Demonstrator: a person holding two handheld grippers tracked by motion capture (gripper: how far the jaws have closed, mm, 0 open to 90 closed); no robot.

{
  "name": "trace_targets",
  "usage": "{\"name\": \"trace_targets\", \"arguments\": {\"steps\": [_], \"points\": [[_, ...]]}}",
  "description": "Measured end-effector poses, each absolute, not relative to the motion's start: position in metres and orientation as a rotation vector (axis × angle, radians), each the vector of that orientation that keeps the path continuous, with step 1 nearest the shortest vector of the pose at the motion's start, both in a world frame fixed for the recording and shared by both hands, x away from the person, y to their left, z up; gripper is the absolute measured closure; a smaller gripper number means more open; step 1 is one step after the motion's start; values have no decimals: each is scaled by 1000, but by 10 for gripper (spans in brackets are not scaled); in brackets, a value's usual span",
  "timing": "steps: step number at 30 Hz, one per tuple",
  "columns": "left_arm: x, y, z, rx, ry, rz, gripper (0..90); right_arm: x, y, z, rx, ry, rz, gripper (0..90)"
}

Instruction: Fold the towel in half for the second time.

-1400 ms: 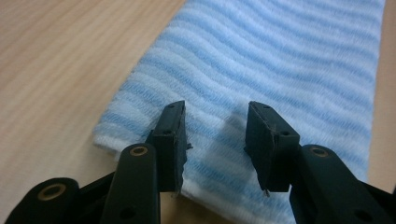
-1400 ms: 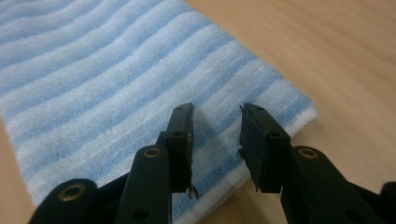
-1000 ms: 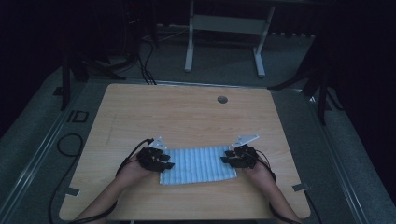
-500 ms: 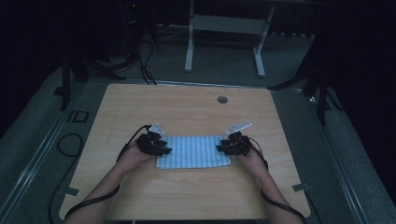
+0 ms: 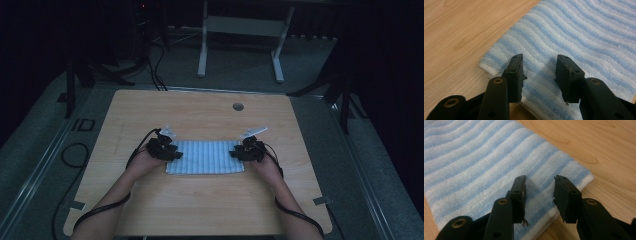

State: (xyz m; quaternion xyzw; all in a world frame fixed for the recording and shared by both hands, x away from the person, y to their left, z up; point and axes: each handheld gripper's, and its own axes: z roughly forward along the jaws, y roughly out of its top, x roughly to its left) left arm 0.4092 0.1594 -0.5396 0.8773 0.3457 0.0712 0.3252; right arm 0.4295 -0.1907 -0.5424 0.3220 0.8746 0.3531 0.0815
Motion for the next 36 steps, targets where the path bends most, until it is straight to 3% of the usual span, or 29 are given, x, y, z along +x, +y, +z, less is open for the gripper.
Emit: {"name": "trace_targets", "arguments": {"steps": [3, 6, 9, 13, 17, 19, 36], "points": [[410, 159, -539, 2290, 915, 178, 547, 428, -190, -541, 957, 2616, 1050, 574], [408, 159, -535, 2265, 927, 162, 458, 425, -187, -536, 948, 2616, 1036, 526], [403, 159, -530, 2224, 928, 169, 321, 421, -187, -529, 936, 2606, 1083, 435], [395, 157, -524, 2173, 903, 207, 163, 416, -191, -520, 898, 2585, 1201, 228], [388, 160, -522, 2135, 893, 237, 123, 413, -197, -516, 906, 2530, 1275, 144], [384, 162, -523, 2136, 890, 246, 64, 411, -201, -518, 904, 2520, 1299, 141], [350, 208, -534, 2074, 984, 300, 62, 394, -231, -523, 923, 2433, 1255, 136]]}}
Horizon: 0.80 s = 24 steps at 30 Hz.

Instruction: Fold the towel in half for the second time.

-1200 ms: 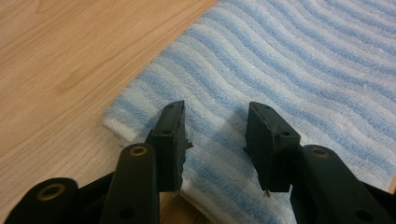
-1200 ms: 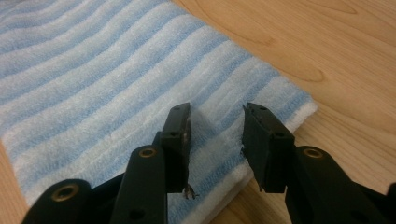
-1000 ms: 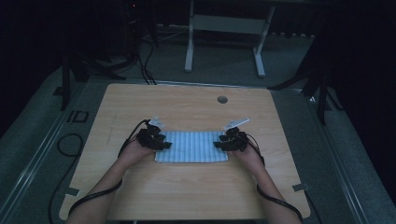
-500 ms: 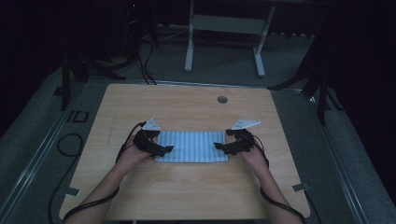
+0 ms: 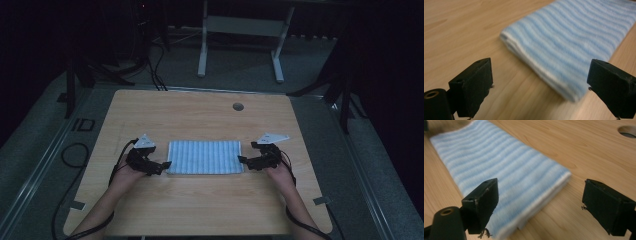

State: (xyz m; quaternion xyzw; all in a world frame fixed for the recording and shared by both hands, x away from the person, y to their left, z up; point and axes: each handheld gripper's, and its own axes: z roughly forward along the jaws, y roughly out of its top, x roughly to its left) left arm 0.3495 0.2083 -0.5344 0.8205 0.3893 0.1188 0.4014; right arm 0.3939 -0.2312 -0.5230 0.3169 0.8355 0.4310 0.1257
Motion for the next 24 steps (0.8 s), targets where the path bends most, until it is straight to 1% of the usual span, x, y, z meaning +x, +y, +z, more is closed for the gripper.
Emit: {"name": "trace_targets", "arguments": {"steps": [5, 6, 14, 16, 24], "points": [[337, 222, -541, 2091, 1005, 289, 62, 388, -245, -527, 953, 2420, 1233, 136], [334, 225, -542, 2087, 1010, 296, 62, 384, -254, -529, 972, 2408, 1232, 135], [319, 246, -546, 2069, 1069, 306, 61, 367, -287, -531, 1040, 2359, 1224, 132], [315, 250, -546, 2061, 1082, 308, 24, 363, -294, -532, 1050, 2349, 1220, 128], [304, 266, -548, 2023, 1128, 336, 24, 342, -316, -536, 1109, 2304, 1202, 127]]}}
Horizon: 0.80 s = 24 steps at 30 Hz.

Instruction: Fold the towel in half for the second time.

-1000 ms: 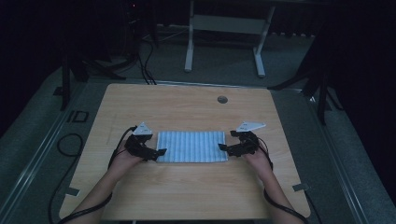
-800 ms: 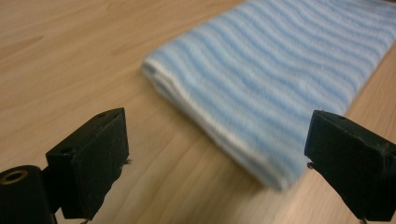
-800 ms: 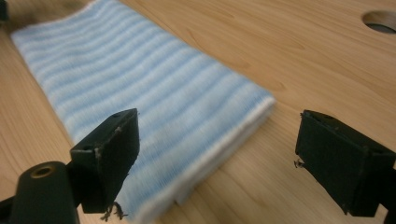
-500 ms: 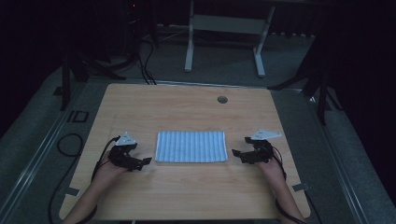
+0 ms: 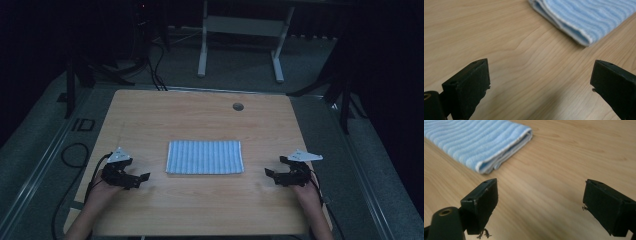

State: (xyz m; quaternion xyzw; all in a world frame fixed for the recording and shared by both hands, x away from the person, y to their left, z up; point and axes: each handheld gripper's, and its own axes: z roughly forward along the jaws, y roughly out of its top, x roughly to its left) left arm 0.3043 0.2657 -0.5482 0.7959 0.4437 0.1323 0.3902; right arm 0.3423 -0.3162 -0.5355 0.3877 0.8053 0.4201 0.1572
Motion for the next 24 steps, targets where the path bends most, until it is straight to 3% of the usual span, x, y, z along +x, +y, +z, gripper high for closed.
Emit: {"name": "trace_targets", "arguments": {"steps": [14, 24], "points": [[293, 279, -556, 1973, 1174, 362, 24, 317, -353, -540, 1284, 2097, 1118, 126], [291, 279, -554, 1934, 1178, 374, 24, 317, -349, -542, 1272, 2072, 1047, 126]]}}
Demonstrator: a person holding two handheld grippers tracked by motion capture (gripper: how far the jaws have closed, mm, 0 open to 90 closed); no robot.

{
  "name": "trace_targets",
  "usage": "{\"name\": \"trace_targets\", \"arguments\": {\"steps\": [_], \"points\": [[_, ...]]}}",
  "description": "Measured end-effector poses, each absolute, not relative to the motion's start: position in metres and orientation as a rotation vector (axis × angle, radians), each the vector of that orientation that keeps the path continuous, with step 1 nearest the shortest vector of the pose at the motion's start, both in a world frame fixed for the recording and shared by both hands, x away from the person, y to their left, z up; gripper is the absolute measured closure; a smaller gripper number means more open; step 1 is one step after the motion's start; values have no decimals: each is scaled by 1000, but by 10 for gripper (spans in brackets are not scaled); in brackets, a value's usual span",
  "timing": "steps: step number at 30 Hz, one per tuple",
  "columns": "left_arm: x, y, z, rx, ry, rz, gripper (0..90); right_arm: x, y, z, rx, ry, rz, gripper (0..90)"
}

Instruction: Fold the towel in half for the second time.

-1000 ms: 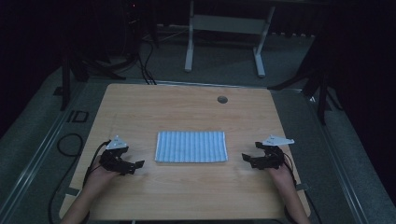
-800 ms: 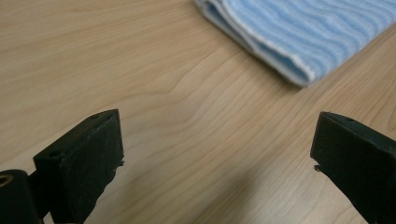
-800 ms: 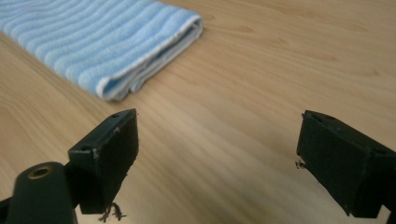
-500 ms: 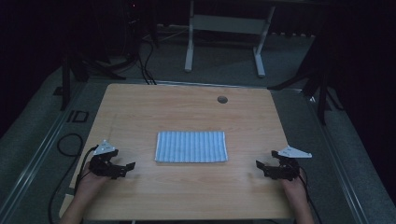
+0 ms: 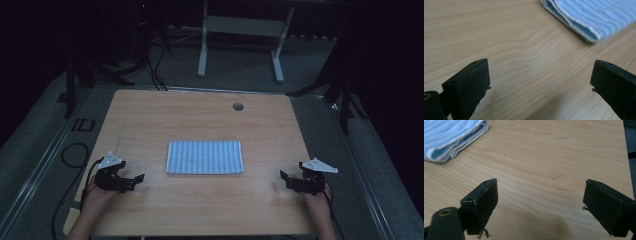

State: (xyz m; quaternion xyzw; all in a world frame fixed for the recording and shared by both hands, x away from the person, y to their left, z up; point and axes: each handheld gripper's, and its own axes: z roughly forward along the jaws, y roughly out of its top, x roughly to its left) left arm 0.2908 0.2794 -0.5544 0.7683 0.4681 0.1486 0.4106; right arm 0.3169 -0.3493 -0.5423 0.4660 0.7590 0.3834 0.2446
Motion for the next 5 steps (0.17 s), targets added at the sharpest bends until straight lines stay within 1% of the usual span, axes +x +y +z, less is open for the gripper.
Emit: {"name": "trace_targets", "arguments": {"steps": [5], "points": [[291, 281, -555, 1914, 1190, 382, 24, 317, -349, -543, 1271, 2073, 1042, 126]]}}
